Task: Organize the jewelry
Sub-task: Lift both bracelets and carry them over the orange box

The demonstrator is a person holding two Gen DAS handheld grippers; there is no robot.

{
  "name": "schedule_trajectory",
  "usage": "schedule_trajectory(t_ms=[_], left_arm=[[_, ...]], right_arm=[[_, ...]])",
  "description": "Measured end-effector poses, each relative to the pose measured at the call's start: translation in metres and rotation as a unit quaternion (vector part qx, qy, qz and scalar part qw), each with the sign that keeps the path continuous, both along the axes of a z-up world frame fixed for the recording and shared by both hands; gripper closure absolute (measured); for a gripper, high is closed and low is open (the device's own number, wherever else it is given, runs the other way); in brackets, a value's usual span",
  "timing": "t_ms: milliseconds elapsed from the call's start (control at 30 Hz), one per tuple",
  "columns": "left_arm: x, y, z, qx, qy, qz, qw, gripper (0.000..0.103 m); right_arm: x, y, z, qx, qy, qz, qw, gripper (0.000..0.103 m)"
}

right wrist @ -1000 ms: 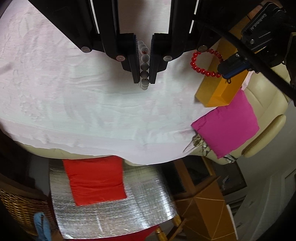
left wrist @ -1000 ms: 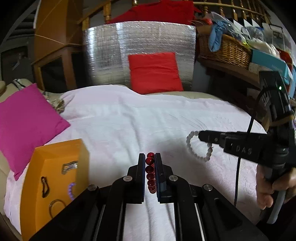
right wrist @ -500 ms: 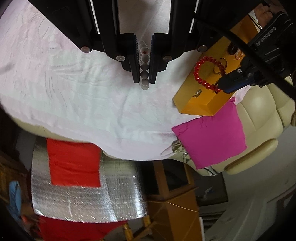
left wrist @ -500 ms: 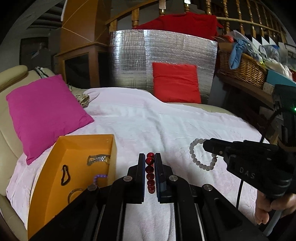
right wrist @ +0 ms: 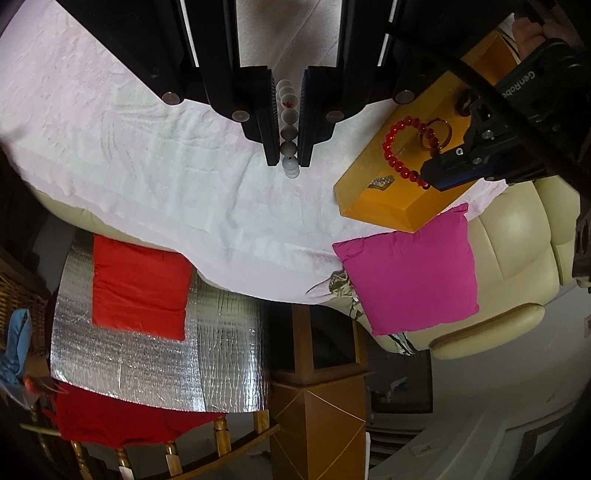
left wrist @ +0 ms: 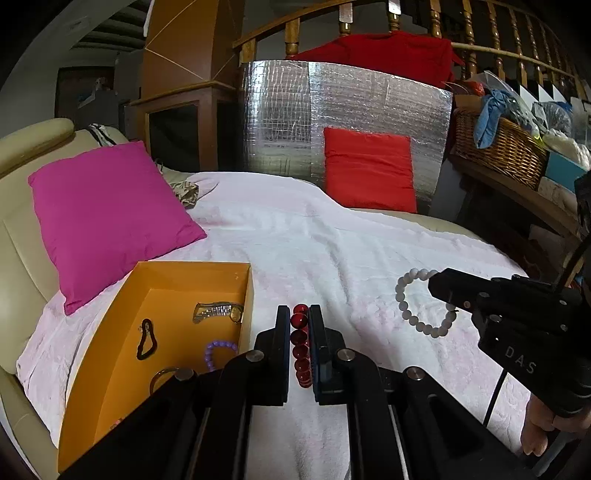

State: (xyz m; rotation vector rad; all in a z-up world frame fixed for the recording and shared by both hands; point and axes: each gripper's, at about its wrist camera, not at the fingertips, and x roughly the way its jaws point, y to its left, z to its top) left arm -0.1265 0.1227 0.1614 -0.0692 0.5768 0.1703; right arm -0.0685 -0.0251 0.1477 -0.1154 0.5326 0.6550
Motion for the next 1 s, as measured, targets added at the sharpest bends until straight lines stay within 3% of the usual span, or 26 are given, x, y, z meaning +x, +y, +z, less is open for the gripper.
schedule_trajectory(t_ms=[300, 533, 767, 900, 1000], left_arm=[[-0.009, 0.011, 0.005, -0.010, -0.012, 0.016, 0.9998, 0.093], [-0.034, 0.033, 0.016, -0.006, -0.035, 0.057, 0.9977, 0.093], [-0.080, 0.069, 0.023, 0.009, -0.052, 0.122, 0.9912, 0.093], [-0.105, 0.088, 0.018, 0.026, -0.039, 0.149, 0.9877, 0.093], [-0.116, 0.099, 0.013, 0.017, -0.032, 0.152, 0.9877, 0.093]], right_arm=[[-0.007, 0.007, 0.004, 0.003, -0.006, 0.006, 1.000, 0.092], [-0.010, 0.015, 0.006, 0.019, -0.004, 0.013, 1.000, 0.092], [-0.009, 0.025, 0.006, 0.065, 0.034, 0.045, 0.996, 0.092], [-0.012, 0.040, 0.004, 0.090, 0.067, 0.076, 0.991, 0.092], [-0.016, 0.055, 0.001, 0.102, 0.095, 0.098, 0.985, 0.092]])
